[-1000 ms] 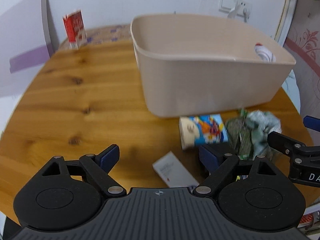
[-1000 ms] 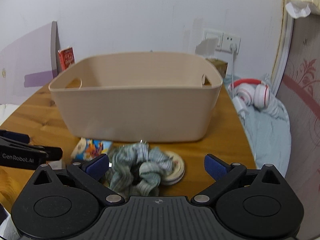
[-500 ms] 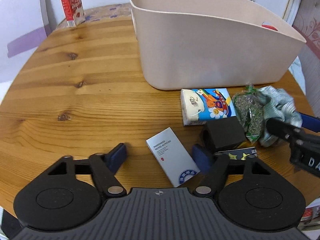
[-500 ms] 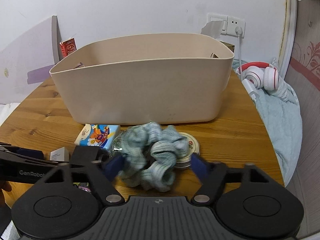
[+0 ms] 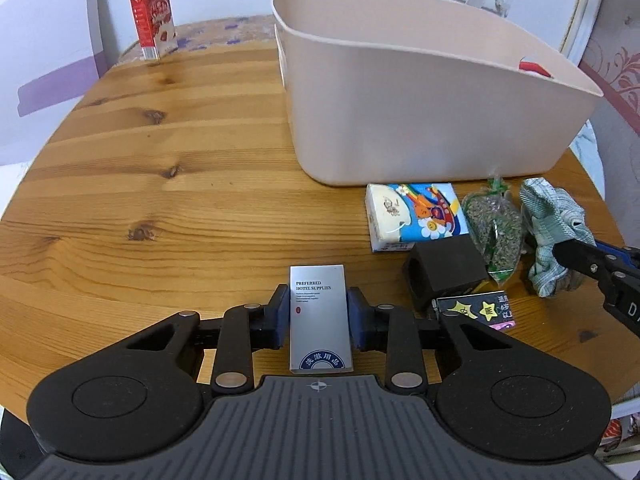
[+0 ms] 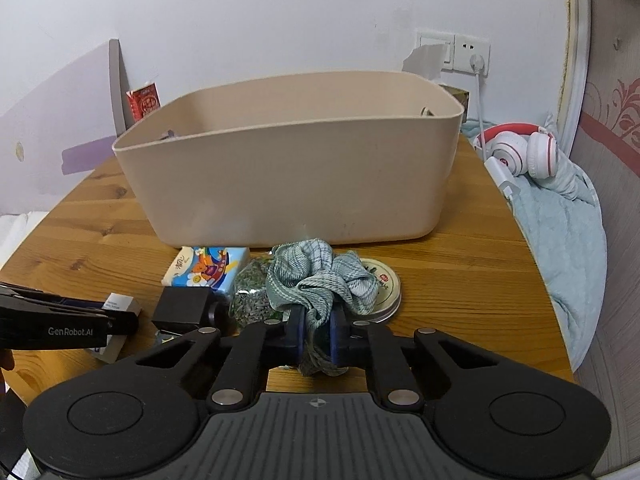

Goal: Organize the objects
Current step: 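Grasp the white card box with left tool while right tool grasps the plaid scrunchie, then lift both items over the bin and open both tools to release them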

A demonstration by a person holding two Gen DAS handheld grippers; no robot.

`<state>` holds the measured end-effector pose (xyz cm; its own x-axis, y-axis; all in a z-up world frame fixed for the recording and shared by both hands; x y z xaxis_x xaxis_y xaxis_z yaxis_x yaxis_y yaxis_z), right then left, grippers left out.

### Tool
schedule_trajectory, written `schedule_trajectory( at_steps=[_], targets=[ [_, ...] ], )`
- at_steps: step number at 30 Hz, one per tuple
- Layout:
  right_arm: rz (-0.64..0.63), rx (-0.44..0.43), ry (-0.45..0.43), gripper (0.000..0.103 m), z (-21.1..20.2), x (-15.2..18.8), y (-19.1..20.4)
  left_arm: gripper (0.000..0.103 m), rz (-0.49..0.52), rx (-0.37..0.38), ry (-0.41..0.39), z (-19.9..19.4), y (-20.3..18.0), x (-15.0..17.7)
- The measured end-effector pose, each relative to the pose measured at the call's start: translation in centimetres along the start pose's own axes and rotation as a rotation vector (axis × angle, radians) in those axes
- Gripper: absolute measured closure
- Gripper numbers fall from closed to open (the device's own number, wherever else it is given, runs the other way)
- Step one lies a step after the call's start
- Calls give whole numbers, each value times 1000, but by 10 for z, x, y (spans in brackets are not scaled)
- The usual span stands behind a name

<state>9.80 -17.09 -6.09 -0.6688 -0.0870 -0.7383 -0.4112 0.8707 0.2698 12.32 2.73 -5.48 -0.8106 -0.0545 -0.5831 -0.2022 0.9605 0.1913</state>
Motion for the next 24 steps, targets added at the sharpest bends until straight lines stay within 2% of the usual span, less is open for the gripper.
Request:
schedule_trajectory(
  at_steps=[12,18,24],
  targets=[
    [-21,-6,-122,92,-43,-18,2,73,-21,27,-151,-53,12,-22],
    [-41,1,-205,92,-60,-38,6,73,-31,38,-238,-73,14,-49],
    [-61,8,-260,92,-63,-61,4,72,-25,33,-300,-78,7,-80]
  ],
)
Point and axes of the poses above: each gripper's, at about its wrist camera, not at the fingertips, and z roughly the way its jaws point, y to its left, x to its underside, the point moved 1 cm from there along z, roughly the way its jaws point, and after that the axes turned 15 degrees about -x, right-handed, at the moved point
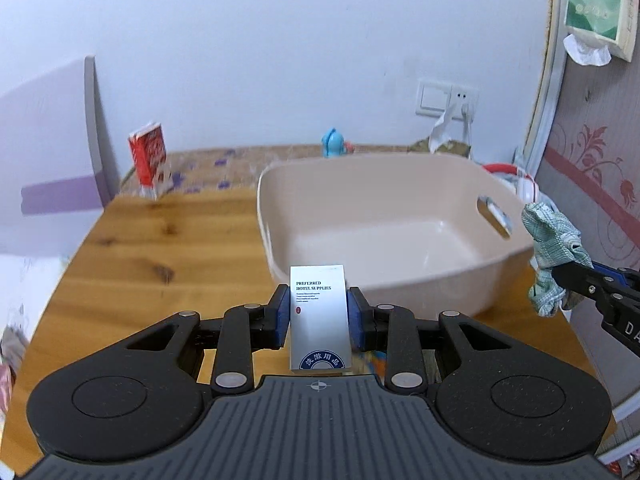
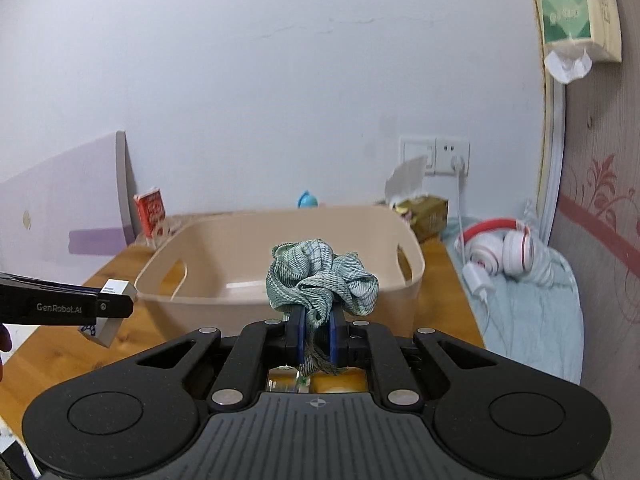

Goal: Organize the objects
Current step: 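Lift both items over the bin and open both tools to release them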

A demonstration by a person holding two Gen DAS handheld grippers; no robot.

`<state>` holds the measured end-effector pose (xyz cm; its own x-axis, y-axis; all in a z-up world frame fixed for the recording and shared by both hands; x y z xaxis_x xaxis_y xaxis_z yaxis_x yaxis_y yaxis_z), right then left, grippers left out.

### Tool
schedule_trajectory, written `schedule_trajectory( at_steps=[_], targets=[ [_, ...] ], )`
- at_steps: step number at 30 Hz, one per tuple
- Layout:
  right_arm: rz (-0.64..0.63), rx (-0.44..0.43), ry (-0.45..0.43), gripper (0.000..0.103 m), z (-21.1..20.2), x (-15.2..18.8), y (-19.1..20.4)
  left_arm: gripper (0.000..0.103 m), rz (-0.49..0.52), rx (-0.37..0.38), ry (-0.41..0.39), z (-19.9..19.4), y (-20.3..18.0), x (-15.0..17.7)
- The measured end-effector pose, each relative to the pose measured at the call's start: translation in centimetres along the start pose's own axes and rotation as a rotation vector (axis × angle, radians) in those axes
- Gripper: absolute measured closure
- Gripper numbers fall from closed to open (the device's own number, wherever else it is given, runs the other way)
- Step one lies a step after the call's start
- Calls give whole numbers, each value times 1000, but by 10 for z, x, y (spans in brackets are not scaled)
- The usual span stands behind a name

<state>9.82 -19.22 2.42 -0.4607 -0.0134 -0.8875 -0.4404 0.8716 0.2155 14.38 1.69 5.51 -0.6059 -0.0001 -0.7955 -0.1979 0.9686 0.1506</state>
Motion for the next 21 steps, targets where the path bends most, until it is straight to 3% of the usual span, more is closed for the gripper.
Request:
schedule_trajectory(
  at_steps=[10,21],
  targets=[
    [-43,24,-46,92,29,-33,-13,72,17,-13,-43,42,-25,-36],
    [-88,42,30,92,90,-48,-22,72,63,-5,75,112,-55,-49]
  ],
)
Point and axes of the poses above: each gripper's, at about its wrist camera, not at the fingertips, and z roughly the way its jaws point, y to its left, x to its underside, the point moved 1 cm from there along z, roughly the way its jaws point, and after that the axes turned 15 degrees about -x, right-handed, at the moved point
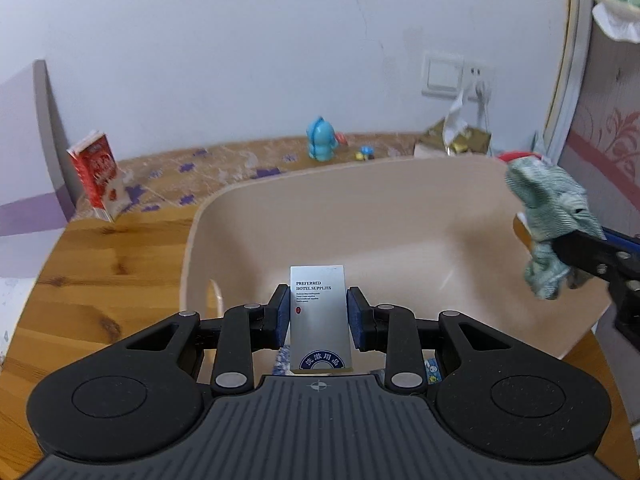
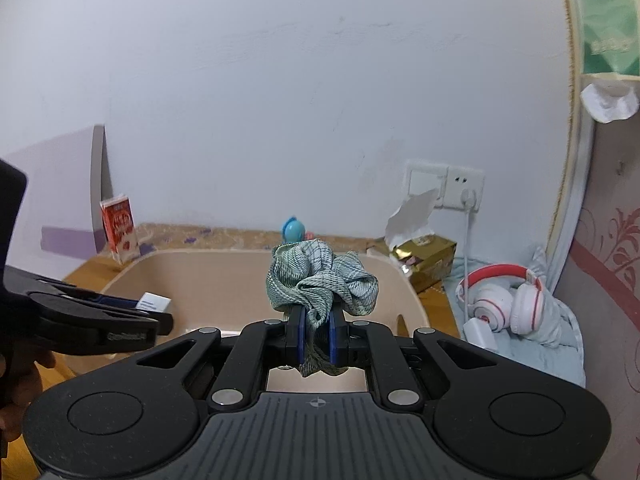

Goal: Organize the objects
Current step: 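Lift both items over the bin and open both tools to release them, then grasp the black box with left tool while right tool grasps the round tin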

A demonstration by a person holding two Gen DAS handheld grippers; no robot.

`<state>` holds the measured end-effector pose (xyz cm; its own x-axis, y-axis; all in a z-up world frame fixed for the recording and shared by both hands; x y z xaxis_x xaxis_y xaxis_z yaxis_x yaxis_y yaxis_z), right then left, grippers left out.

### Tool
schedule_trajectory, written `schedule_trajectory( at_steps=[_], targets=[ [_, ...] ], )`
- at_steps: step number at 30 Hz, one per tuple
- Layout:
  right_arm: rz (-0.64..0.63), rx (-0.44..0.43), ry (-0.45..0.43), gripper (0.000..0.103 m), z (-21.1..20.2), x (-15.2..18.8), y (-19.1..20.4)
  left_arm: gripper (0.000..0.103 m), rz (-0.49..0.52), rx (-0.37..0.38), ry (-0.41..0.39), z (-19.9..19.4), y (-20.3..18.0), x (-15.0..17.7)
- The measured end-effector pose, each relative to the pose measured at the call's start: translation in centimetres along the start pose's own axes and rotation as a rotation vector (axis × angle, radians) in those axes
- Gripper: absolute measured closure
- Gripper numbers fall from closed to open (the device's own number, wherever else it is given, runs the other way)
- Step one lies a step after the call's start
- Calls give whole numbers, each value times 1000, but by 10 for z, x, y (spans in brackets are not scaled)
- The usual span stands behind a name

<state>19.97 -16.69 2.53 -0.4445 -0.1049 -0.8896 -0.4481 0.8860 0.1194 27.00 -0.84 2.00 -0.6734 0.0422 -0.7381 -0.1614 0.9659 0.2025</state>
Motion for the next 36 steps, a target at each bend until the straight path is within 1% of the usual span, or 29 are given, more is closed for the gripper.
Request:
schedule_trajectory(
  at_steps=[3,8,10,11,13,14,15,16,17,18,20,22,24,25,27,31,34,36],
  targets=[
    [-7,-9,69,92,20,3,-2,72,40,-12,22,8,-9,3],
    [-26,-4,147,91,41,14,-3,71,66,7,75,18,-12,9],
    [-21,-6,165,88,45,18,-3,70,66,18,81,18,-12,10],
    [-20,-5,166,86,45,18,-3,68,61,22,76,17,-10,10],
    [-18,3,158,65,40,19,-2,50,49,22,65,13,-7,10],
    [-20,5,149,64,37,18,-1,48,43,27,57,9,-6,9],
    [-23,8,138,62,32,17,-1,42,37,33,48,5,-4,8],
    [-25,14,128,57,27,16,0,37,32,34,42,1,-2,8],
    [-25,16,117,54,23,15,0,35,30,35,35,-3,-1,7],
    [-21,16,104,49,18,13,1,33,27,37,24,-8,0,7],
    [-15,14,84,44,7,11,2,29,25,34,7,-19,3,8],
    [-21,18,66,30,-4,9,4,24,25,31,-10,-30,7,10],
    [-36,25,50,22,-17,9,8,22,20,32,-24,-41,11,12],
    [-42,27,46,17,-22,9,10,21,19,35,-30,-46,14,14],
    [-54,29,40,8,-33,10,13,20,23,37,-44,-57,17,18],
    [-75,40,46,3,-50,19,19,17,20,36,-50,-74,23,28],
    [-83,39,65,0,-58,28,22,16,14,45,-32,-82,25,37],
    [-84,33,84,0,-61,36,23,16,16,50,-15,-86,25,46]
  ],
)
Point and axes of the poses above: each gripper's, at about its wrist camera, not at the fingertips, and z roughly the way its jaws point, y to its left, x to its underside, the point moved 1 cm from there along z, roughly the way its jaws point, and after that the axes turned 15 degrees about -x, right-handed, at the moved point
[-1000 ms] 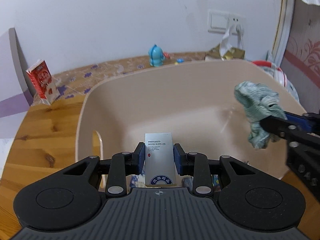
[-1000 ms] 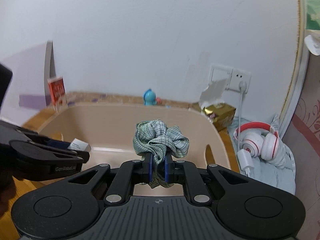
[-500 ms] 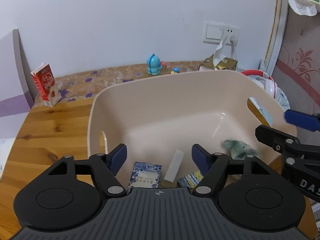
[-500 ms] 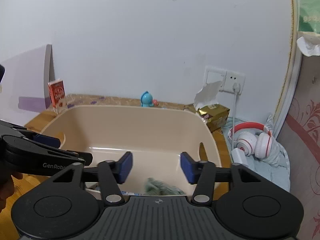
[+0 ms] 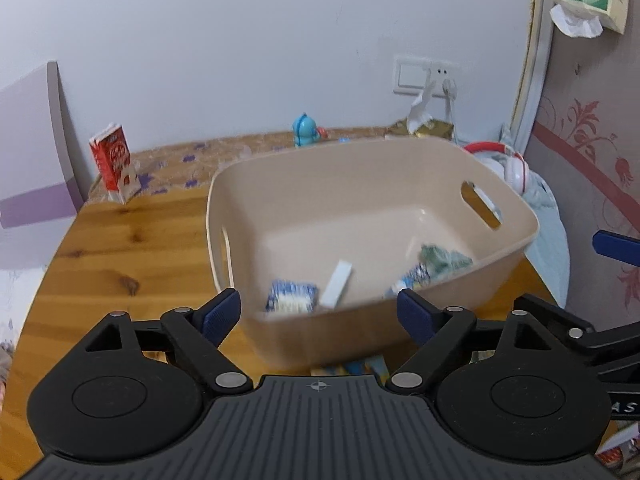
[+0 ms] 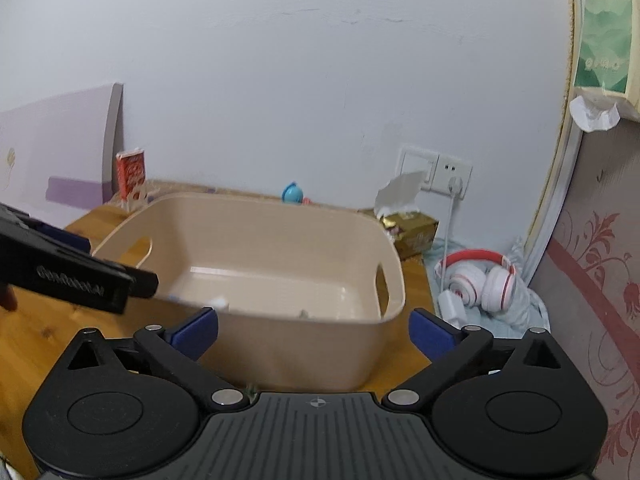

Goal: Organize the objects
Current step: 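Grasp the black box with left tool while right tool grasps the round tin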

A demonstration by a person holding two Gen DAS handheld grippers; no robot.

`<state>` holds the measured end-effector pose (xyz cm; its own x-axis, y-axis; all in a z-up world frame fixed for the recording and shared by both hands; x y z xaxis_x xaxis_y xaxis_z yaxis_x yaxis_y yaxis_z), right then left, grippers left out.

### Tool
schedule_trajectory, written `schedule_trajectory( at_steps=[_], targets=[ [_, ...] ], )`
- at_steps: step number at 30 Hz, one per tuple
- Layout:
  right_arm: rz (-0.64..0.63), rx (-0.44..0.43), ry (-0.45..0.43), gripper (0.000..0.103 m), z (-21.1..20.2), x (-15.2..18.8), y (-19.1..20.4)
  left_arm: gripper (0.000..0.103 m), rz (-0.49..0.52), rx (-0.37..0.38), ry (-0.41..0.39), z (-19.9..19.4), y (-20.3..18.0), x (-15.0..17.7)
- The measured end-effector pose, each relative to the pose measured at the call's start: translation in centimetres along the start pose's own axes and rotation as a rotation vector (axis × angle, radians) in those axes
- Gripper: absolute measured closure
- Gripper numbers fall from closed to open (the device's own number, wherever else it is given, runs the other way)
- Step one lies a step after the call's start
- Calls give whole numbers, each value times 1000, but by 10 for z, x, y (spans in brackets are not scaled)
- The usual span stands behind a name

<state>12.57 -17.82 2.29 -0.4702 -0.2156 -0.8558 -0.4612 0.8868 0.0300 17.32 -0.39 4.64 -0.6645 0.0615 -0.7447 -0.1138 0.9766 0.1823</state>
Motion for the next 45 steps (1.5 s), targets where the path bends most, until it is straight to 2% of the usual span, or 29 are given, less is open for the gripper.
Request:
schedule_trajectory(
  at_steps=[8,17,23,29,33,35,38,42,44,45],
  targets=[
    [2,-7,93,0,1,36,-5,16,-7,12,77,1,-4,41],
    [13,-27,186,0,18,69,-14,16,-10,48,173,17,-19,69],
    [15,-47,222,0,34,84,-17,16,-22,68,239,31,-29,80],
    [13,-64,224,0,51,92,-18,17,-16,45,278,43,-35,86],
    [6,-57,220,1,60,95,-17,28,-8,49,298,49,-38,88],
    [11,-62,217,4,62,95,-18,30,-8,53,305,52,-38,89],
    [17,-71,218,10,67,95,-18,33,-5,51,298,52,-38,88],
    [25,-93,212,18,69,95,-18,46,0,46,294,53,-37,87],
    [32,-105,209,22,70,94,-17,49,-1,47,293,53,-36,87],
    [36,-113,205,29,70,94,-16,51,-3,49,293,53,-35,87]
  ],
)
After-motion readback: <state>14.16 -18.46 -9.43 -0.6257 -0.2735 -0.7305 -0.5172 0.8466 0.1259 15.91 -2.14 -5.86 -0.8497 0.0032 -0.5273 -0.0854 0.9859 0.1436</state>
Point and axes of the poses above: each gripper's, at about its wrist camera, not at the fingertips, and z roughly the way its jaws point, y to its left, x to its underside, the point moved 1 cm from there along z, roughly the way its jaws point, and after that the axes turned 15 degrees about -x, right-handed, at the moved point
